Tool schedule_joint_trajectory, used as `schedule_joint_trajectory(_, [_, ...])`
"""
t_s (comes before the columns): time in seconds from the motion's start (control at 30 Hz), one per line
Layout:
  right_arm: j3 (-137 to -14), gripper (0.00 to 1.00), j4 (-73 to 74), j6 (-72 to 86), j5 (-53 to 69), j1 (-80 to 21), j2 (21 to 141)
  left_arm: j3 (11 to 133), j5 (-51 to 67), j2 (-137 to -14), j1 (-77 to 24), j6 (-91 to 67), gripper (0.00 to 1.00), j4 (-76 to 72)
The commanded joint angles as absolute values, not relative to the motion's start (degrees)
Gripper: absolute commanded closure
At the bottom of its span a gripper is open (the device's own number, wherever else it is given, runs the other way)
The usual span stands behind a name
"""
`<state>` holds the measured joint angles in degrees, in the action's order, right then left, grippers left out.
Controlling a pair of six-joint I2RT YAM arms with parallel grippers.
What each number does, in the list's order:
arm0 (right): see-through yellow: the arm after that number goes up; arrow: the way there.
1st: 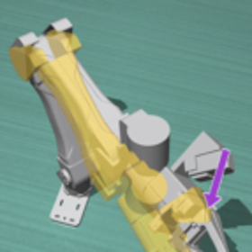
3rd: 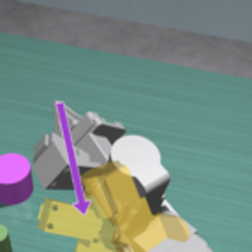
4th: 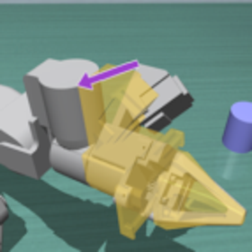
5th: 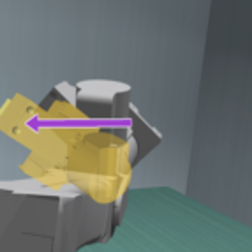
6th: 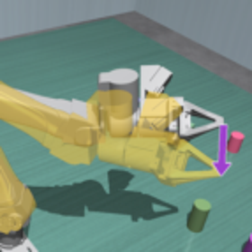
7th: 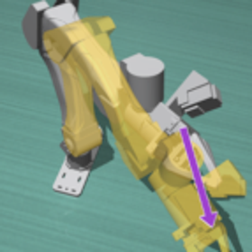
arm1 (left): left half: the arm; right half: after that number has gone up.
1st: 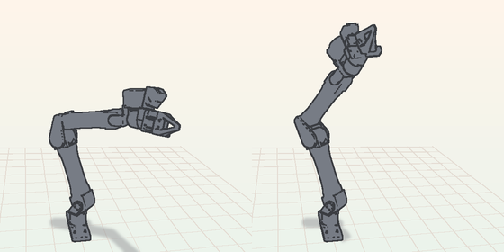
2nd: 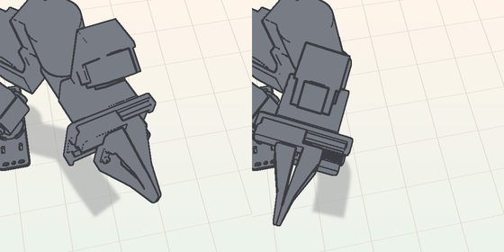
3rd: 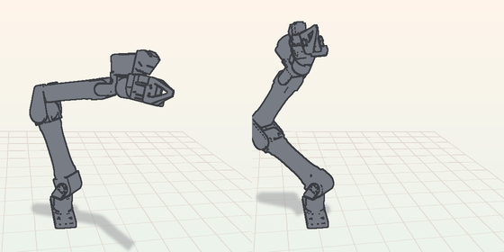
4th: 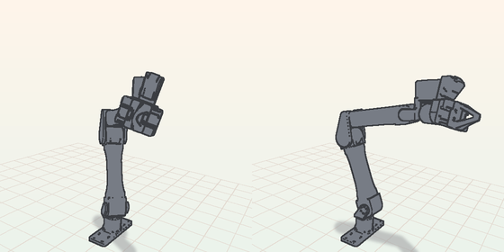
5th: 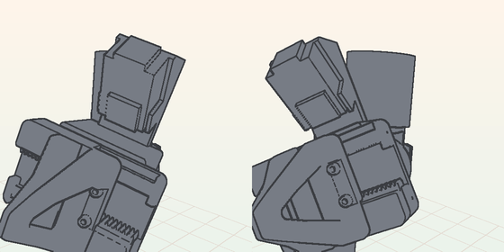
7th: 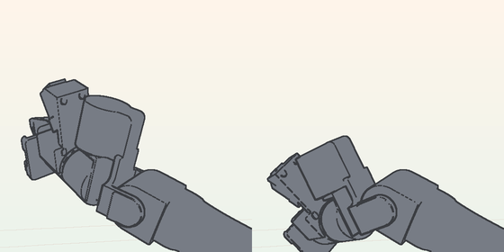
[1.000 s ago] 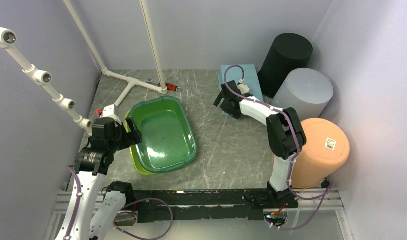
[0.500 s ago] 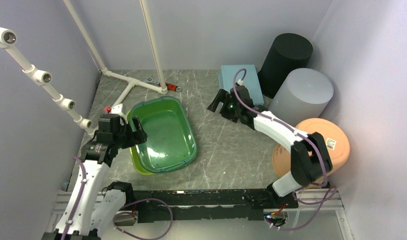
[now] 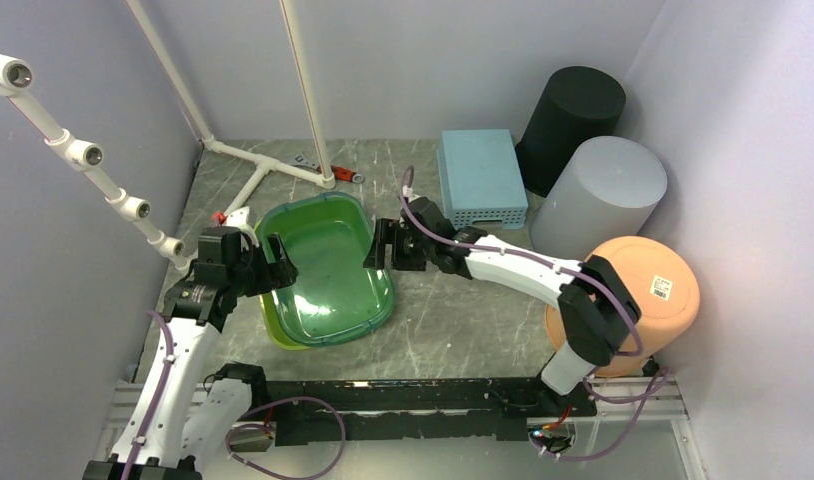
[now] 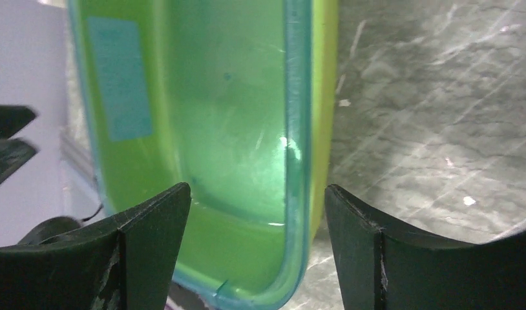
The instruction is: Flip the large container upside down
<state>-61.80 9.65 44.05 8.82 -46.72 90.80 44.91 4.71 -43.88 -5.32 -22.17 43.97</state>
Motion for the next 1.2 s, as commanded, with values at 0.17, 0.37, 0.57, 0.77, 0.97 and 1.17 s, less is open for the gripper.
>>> schedule_joint_trajectory(0.17, [-67.63, 0.27, 19.11, 39.41, 3.61, -48.7, 93.61, 45.0, 4.67, -44.4, -5.1, -21.83, 0.12, 42.4])
schedule_joint_trajectory(0.37, [-67.67, 0.37, 19.91, 39.31, 2.9, -49.17, 93.95, 44.98, 4.73, -44.27, -5.1, -21.82, 0.12, 42.4])
schedule_joint_trajectory(0.57, [-66.84, 0.47, 19.33, 42.25, -1.53, -49.39, 92.32, 44.92, 4.09, -43.86, -5.21, -22.16, 0.12, 42.64])
schedule_joint_trajectory(0.77, [-67.29, 0.5, 18.55, 41.94, -0.2, -49.43, 93.75, 44.92, 4.06, -44.12, -5.19, -22.15, 0.12, 42.63])
schedule_joint_trajectory(0.97, [-68.34, 0.58, 19.53, 41.05, -2.32, -51.82, 95.24, 44.8, 4.45, -43.8, -5.32, -21.99, 0.12, 42.48])
schedule_joint_trajectory(1.17, [-71.35, 0.76, 25.4, 41.57, -11.97, -53.5, 93.29, 44.98, 3.59, -43.89, -5.49, -22.37, 0.12, 42.82])
